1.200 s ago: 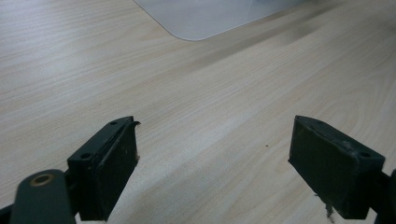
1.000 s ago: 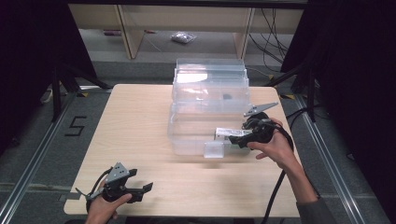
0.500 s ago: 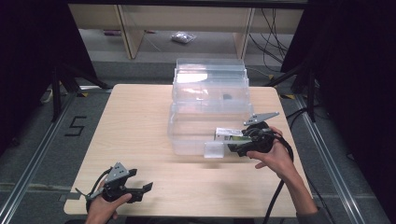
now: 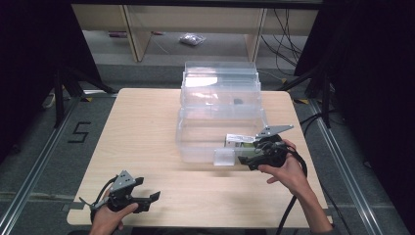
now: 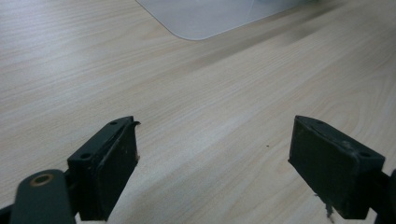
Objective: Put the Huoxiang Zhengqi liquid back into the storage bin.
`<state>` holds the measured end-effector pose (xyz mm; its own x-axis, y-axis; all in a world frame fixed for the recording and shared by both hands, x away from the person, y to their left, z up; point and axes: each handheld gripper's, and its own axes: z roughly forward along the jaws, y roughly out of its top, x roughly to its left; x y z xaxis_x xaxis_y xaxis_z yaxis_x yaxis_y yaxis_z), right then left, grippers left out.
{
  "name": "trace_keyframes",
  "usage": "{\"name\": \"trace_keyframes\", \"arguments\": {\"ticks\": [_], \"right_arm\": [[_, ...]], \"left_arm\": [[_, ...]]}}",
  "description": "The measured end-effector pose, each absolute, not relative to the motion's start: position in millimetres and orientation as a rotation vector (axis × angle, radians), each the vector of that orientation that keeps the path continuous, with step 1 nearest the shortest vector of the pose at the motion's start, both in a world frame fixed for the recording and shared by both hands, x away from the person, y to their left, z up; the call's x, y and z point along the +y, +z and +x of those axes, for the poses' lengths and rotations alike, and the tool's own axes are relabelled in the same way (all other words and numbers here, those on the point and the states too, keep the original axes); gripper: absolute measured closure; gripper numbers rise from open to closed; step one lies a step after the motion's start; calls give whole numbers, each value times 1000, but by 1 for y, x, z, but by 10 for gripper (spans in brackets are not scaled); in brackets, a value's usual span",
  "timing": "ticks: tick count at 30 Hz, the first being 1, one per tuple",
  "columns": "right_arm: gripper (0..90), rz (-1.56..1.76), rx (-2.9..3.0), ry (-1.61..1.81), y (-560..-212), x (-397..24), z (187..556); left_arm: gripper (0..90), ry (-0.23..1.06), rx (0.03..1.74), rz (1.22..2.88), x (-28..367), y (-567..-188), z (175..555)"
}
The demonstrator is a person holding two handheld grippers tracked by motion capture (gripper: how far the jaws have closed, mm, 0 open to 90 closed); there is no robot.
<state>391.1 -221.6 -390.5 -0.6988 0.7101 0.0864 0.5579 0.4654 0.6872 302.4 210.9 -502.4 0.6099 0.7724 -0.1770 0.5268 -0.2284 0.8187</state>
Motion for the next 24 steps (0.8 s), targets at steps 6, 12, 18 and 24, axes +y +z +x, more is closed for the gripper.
{"name": "trace_keyframes", "arguments": {"ticks": [6, 12, 18, 24], "right_arm": [[185, 1110, 2505, 1086, -392, -218, 385], [181, 1081, 2507, 1101, -396, -214, 381], [180, 1073, 2527, 1084, -401, -216, 377], [174, 1078, 2500, 1137, -409, -219, 375]], "left_arm": [[148, 333, 1037, 1910, 212, -502, 302], [148, 334, 1036, 1904, 211, -502, 302], [148, 336, 1029, 1911, 212, -502, 302], [148, 334, 1036, 1904, 211, -502, 302]]}}
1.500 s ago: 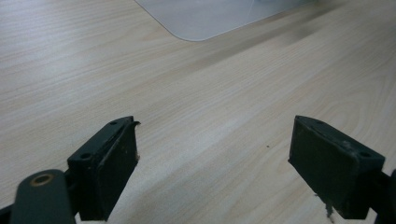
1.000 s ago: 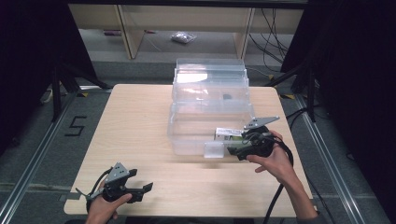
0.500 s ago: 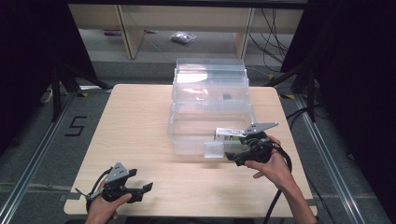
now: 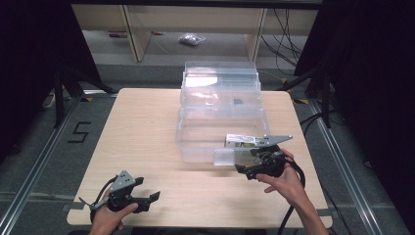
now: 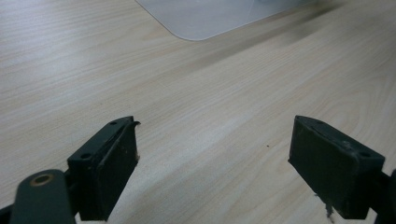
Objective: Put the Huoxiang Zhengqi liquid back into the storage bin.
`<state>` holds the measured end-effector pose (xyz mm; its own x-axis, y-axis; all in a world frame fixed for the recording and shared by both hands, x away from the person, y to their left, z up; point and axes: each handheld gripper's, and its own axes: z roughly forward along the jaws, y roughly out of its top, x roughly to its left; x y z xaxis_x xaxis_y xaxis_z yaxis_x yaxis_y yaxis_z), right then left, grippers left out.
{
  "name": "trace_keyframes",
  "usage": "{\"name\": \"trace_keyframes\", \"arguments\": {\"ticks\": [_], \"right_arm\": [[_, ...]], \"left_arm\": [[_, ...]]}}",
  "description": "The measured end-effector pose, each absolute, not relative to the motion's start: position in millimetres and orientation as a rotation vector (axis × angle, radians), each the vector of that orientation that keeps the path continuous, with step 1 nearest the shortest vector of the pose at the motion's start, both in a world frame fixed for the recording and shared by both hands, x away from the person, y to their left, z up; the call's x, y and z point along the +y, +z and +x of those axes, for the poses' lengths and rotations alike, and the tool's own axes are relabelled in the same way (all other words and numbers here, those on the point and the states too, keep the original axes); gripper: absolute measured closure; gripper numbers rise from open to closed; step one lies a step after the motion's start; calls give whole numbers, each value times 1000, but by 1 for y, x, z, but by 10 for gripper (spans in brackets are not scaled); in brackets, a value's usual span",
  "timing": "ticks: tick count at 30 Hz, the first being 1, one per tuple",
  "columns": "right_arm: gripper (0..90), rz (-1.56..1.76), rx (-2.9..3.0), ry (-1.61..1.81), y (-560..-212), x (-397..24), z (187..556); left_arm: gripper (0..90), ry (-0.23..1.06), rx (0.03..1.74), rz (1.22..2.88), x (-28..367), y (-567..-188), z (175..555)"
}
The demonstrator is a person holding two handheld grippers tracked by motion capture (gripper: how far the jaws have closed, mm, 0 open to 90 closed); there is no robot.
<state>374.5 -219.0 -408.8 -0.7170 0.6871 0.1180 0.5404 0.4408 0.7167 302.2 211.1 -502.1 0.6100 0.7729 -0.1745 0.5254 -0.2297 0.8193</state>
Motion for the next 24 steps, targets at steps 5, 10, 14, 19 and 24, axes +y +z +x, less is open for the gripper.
{"name": "trace_keyframes", "arguments": {"ticks": [5, 10, 14, 19, 24], "right_arm": [[171, 1120, 2491, 1144, -413, -219, 373], [170, 1126, 2459, 1183, -417, -220, 371], [168, 1146, 2470, 1180, -421, -222, 369], [168, 1104, 2480, 1220, -426, -223, 370], [168, 1114, 2455, 1235, -429, -225, 366]], "left_arm": [[148, 335, 1028, 1912, 212, -502, 302], [148, 337, 1032, 1911, 212, -502, 302], [148, 333, 1032, 1905, 212, -502, 302], [148, 332, 1034, 1899, 211, -502, 302], [148, 331, 1033, 1899, 211, -502, 302]]}}
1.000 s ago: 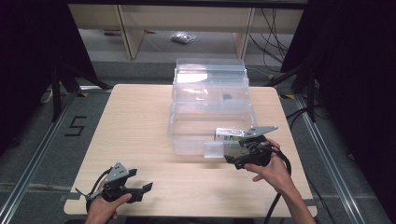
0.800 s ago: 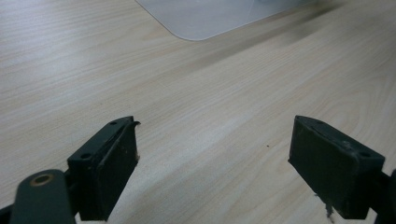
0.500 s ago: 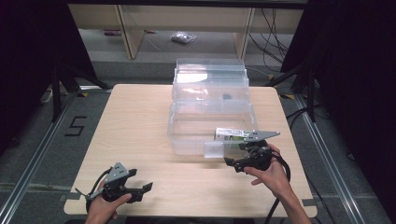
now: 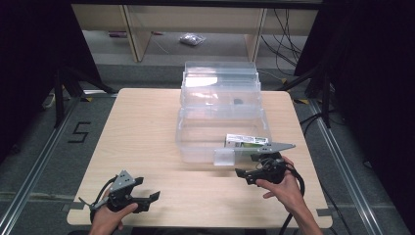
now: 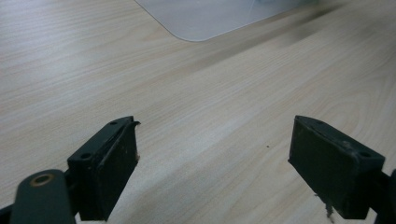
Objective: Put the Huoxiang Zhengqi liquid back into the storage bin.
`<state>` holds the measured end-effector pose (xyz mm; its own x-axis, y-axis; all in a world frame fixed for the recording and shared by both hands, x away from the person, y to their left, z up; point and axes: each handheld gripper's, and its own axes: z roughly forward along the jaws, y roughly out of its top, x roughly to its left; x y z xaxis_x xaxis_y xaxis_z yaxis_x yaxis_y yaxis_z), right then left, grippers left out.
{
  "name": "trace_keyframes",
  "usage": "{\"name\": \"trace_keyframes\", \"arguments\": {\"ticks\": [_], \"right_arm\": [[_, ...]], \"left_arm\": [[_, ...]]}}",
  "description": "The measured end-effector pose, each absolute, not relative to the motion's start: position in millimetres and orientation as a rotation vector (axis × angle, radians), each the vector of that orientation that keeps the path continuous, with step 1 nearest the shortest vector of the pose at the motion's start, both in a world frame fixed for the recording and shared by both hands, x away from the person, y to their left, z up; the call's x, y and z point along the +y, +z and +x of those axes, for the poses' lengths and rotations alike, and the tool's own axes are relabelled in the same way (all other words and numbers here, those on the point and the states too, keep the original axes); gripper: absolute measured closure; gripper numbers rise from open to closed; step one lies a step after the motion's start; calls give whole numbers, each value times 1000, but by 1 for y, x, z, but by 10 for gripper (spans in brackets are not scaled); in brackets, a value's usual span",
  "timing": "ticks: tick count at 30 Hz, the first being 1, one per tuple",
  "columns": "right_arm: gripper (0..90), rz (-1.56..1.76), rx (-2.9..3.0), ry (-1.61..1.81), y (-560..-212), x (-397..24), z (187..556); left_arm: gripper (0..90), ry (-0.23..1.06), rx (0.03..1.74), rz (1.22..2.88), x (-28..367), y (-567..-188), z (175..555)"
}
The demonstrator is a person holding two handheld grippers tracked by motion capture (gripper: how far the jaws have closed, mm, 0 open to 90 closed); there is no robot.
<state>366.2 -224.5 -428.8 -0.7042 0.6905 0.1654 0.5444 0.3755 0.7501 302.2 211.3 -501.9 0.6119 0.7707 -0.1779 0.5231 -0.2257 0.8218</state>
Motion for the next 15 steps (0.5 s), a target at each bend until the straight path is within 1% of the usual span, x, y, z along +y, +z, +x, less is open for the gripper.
{"name": "trace_keyframes", "arguments": {"ticks": [3, 4, 15], "right_arm": [[169, 1167, 2425, 1256, -431, -224, 362], [169, 1121, 2439, 1254, -432, -226, 364], [167, 1137, 2445, 1252, -441, -229, 356]], "left_arm": [[148, 330, 1032, 1900, 211, -502, 302], [148, 329, 1032, 1897, 211, -502, 302], [148, 332, 1036, 1900, 211, -502, 302]]}}
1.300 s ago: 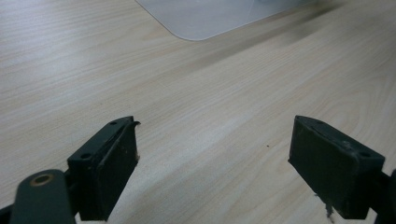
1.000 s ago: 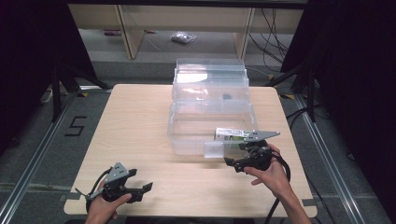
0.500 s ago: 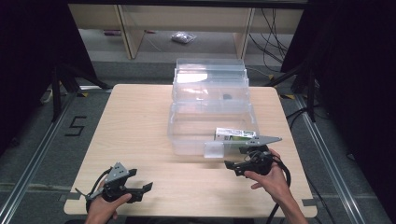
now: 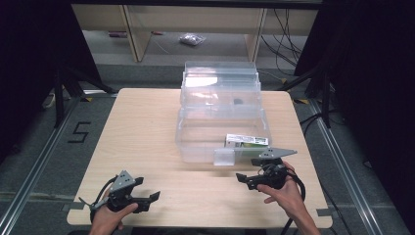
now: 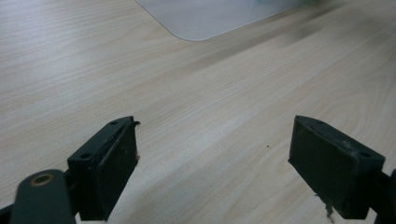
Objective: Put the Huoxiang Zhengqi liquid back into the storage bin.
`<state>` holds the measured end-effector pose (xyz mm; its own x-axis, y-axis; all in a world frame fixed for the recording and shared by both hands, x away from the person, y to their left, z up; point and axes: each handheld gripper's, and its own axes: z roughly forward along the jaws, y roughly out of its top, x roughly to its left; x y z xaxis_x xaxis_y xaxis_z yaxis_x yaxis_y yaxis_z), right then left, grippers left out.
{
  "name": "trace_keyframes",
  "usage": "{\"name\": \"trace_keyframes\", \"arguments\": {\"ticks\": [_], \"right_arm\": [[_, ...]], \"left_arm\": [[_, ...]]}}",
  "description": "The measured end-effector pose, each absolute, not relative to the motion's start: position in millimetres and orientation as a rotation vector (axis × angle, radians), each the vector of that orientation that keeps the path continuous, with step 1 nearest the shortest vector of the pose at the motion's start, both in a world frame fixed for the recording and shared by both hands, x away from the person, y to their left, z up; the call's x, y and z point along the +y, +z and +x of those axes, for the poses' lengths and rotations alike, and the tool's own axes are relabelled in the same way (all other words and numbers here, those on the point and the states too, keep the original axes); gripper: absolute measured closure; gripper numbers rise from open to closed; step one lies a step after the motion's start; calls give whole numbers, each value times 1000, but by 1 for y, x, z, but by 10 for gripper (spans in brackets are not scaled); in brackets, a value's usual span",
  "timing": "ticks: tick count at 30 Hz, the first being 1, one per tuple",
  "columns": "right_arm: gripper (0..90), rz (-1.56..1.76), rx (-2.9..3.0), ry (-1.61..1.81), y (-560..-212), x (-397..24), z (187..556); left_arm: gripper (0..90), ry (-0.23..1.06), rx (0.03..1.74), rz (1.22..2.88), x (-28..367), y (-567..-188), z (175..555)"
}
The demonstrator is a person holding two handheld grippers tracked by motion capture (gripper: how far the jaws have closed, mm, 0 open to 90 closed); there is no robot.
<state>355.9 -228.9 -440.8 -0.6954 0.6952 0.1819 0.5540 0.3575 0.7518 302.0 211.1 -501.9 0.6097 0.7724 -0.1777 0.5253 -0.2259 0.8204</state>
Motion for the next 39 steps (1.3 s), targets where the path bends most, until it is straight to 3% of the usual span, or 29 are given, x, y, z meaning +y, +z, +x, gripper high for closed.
{"name": "trace_keyframes", "arguments": {"ticks": [39], "right_arm": [[165, 1237, 2414, 1295, -475, -245, 321]], "left_arm": [[148, 334, 1030, 1899, 212, -502, 302]]}}
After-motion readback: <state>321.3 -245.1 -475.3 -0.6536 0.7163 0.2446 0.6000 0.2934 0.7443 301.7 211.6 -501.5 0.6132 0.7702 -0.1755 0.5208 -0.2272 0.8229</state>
